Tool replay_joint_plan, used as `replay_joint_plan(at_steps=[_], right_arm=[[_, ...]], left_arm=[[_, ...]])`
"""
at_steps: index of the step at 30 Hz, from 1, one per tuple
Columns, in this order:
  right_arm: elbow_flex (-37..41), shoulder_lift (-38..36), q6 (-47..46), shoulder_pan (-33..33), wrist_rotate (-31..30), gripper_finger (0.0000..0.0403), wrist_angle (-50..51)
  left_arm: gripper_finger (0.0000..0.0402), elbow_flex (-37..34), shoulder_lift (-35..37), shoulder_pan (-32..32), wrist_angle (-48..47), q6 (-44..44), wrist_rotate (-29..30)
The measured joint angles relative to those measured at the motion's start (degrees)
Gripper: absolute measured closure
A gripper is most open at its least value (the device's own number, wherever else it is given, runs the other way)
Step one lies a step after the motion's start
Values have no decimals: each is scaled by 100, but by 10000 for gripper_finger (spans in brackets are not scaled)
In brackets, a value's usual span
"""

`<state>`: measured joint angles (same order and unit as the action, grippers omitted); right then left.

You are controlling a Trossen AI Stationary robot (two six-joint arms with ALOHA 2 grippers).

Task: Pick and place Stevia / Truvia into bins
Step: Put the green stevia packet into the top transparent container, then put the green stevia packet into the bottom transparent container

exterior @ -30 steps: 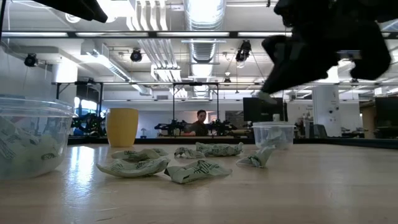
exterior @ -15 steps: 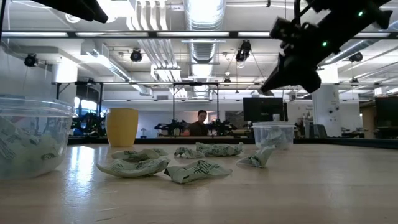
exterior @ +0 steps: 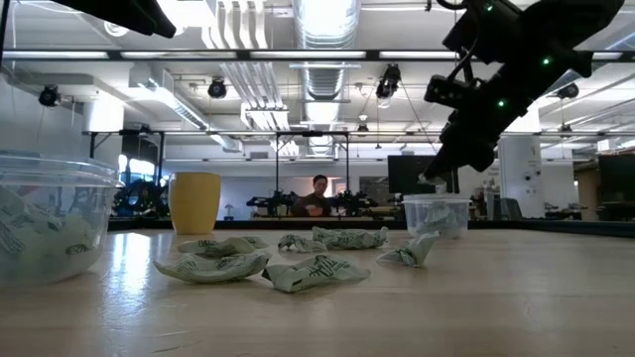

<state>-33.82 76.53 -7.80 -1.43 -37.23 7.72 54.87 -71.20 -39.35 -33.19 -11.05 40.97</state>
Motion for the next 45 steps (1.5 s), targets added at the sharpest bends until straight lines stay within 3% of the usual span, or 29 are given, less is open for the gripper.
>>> replay_joint_plan(at_steps=[5,16,22,37,45], right_arm=[[48,2,-128,0,-22,388,-4],[132,-53,19,-2,-35,299,3],[28,-300,274,-225,-38,283,-39],[-66,-721,1067,-1439,73,306,-276],[-66,-797,1301,-1748,723,317,-537]], left_arm=[[276,-2,0,2,5,-1,0],[276,-17,0,20,97,0,2],[276,-94,-52,314,133,0,-50],[276,0,-1311,2130,668,1308,-2099],[276,17,-1812,2877,703,1499,-2767]])
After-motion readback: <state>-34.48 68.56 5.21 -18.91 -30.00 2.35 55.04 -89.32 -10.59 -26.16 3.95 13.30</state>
